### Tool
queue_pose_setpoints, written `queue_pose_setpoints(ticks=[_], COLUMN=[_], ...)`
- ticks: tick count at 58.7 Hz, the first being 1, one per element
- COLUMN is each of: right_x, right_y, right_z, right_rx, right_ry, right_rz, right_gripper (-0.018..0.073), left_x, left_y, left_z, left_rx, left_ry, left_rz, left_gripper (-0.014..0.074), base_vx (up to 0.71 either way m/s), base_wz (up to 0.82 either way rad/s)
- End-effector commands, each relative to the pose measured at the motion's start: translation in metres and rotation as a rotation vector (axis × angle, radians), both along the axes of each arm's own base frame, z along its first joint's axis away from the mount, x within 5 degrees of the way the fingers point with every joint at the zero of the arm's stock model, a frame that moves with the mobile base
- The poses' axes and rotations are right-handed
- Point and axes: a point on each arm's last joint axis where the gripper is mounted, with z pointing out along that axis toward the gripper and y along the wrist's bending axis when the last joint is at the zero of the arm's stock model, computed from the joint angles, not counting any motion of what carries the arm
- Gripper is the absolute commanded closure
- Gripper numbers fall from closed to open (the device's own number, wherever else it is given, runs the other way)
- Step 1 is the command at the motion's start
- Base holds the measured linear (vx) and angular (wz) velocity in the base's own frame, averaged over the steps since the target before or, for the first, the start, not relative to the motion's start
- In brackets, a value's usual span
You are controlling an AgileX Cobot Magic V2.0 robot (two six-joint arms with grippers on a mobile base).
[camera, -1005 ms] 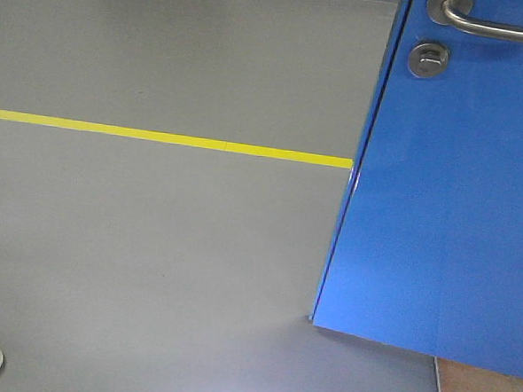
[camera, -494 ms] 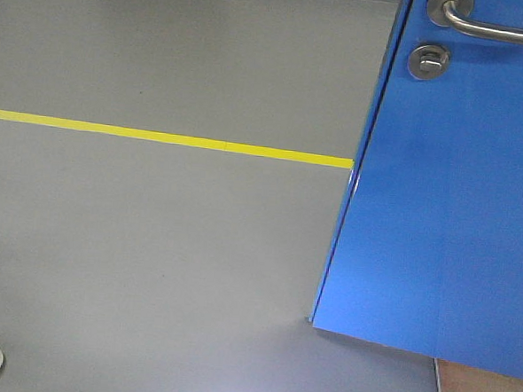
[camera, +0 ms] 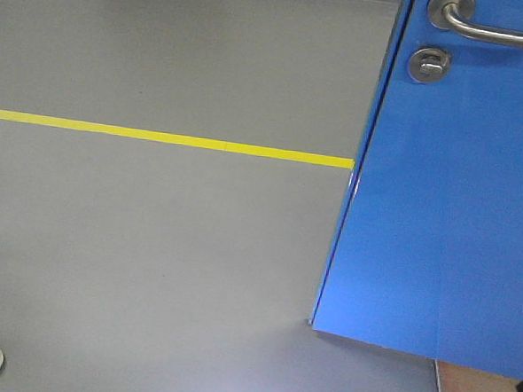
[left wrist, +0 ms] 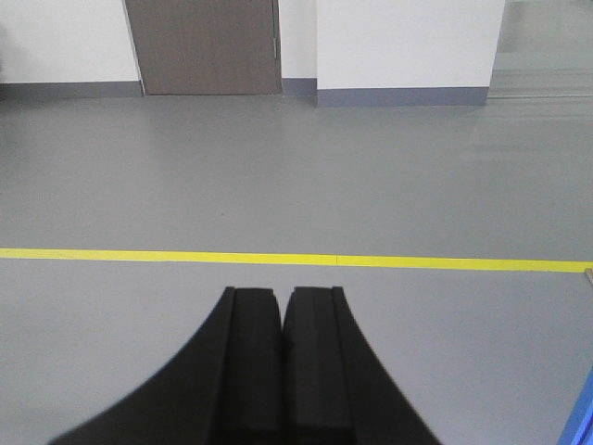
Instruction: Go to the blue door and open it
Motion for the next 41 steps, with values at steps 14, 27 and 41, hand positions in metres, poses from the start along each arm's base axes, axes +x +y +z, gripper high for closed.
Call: queue_pose_setpoints(ticks=[14, 27, 41], right_x=[0.003, 0.003, 0.003], right_y=[0.004, 0.004, 0.004], right_z=[0.0, 0.0, 0.0], right_rx=[0.052, 0.052, 0.052], right_ry=[-0.237, -0.237, -0.238], right_rz=[0.036, 0.036, 0.036], right_gripper=[0.0547, 0.0547, 0.0547], left_x=[0.0, 0.0, 0.0], left_y=[-0.001, -0.001, -0.001], left_z=[0.017, 0.017, 0.017], left_rx=[-0.009, -0.009, -0.009], left_ry=[-0.123, -0.123, -0.123], left_rz=[-0.011, -0.011, -0.011], left_gripper=[0.0524, 0.0524, 0.0524], base_vx=[0.0, 0.0, 0.0], base_wz=[0.0, 0.0, 0.0])
